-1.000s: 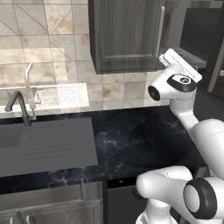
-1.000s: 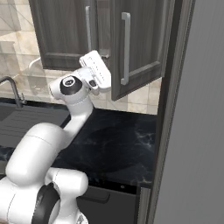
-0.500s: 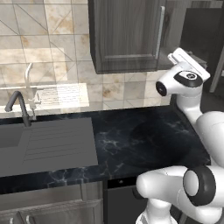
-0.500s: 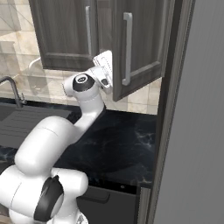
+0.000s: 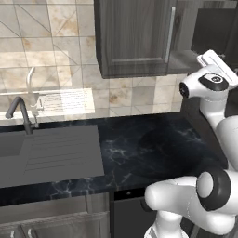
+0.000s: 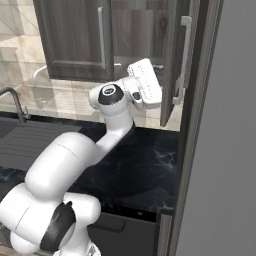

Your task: Open the cabinet and move the ladle to the pot. Then close the cabinet.

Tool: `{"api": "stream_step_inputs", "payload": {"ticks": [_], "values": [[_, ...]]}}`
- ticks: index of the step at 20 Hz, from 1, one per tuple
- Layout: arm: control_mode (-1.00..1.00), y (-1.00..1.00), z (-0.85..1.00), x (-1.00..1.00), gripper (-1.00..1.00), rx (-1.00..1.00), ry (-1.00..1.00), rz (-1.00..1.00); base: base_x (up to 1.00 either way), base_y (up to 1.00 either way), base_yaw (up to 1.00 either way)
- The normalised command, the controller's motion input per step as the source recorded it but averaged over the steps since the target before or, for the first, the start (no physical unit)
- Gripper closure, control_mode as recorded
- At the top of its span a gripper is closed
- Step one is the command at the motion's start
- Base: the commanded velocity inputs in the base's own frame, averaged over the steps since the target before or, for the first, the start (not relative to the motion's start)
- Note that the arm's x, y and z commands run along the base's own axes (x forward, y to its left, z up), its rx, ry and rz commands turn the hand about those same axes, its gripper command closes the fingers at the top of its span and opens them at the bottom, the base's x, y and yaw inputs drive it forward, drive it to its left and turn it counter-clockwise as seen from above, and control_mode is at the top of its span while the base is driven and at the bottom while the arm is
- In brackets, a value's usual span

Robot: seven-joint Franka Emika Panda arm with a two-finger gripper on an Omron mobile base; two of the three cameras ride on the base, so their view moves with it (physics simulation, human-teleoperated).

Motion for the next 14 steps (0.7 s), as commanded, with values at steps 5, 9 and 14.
{"api": "stream_step_inputs", "payload": {"ticks": [5, 9, 14], "values": [[-1.0, -1.0, 0.0, -0.29, -1.0, 0.06, -0.09, -0.18, 0.0, 0.0, 0.0], [-1.0, -1.0, 0.0, -0.08, -1.0, 0.03, -0.11, -0.13, 0.0, 0.0, 0.0], [-1.0, -0.66, -0.01, -0.08, -1.0, 0.03, -0.06, -0.03, 0.0, 0.0, 0.0]]}}
